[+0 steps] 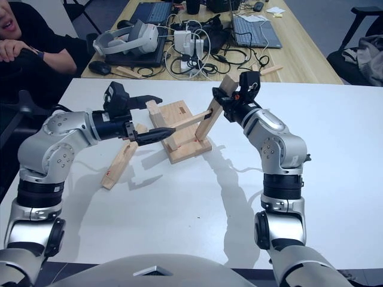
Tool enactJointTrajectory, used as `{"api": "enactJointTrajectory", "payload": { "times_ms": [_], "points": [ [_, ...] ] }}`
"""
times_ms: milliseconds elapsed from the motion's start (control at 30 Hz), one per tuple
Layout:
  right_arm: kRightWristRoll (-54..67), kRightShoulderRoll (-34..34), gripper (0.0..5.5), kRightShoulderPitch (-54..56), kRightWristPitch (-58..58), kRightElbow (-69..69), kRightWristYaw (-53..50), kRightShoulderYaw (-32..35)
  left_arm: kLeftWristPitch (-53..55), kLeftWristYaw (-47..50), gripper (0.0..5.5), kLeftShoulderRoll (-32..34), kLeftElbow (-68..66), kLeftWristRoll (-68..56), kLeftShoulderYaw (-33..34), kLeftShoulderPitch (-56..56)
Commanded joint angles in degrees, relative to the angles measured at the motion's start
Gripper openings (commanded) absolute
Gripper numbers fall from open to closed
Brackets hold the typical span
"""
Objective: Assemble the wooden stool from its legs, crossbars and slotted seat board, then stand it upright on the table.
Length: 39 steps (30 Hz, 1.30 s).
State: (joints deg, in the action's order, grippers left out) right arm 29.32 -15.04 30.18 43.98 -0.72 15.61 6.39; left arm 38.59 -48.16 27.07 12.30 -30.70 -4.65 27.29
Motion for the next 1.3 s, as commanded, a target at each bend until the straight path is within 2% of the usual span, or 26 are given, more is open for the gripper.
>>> {"api": "enactJointTrajectory", "payload": {
  "times_ms": [33, 400, 500, 900, 1033, 1233, 1300],
  "points": [
    [-1.02, 0.87, 1.01, -1.98, 2.32, 1.52, -0.39, -1.25, 0.62, 4.98, 4.63, -2.44, -0.78, 0.87, 1.02, -0.49],
    [-0.93, 1.21, 1.01, -3.00, 2.18, 0.48, 0.22, -0.78, 1.96, 6.48, 2.69, -2.11, 1.08, 1.60, -1.03, -3.29],
    [-1.51, 0.63, 1.01, -3.38, 2.91, 0.07, 0.85, -1.95, 1.64, 6.95, 2.41, -2.09, 0.58, 2.48, -1.51, -3.32],
    [-5.06, -2.25, 1.01, -3.31, 3.30, 0.07, 2.67, -8.08, 1.94, 8.17, 2.33, -3.70, 1.85, 2.27, -2.66, -3.29],
    [-8.93, -4.89, 1.07, -2.93, 2.42, -0.47, 4.41, -14.49, 2.82, 8.64, 2.29, -4.69, 3.54, 1.69, -3.79, -3.45],
    [-9.41, -7.24, 1.12, -2.83, 2.94, -0.62, 6.73, -19.19, 3.09, 9.12, 2.28, -5.30, 4.06, 1.77, -4.21, -3.51],
    [-6.65, -5.86, 1.12, -2.79, 5.10, 0.02, 5.87, -16.99, 3.03, 8.80, 2.26, -5.27, 3.89, 2.01, -4.49, -3.00]
  ]
}}
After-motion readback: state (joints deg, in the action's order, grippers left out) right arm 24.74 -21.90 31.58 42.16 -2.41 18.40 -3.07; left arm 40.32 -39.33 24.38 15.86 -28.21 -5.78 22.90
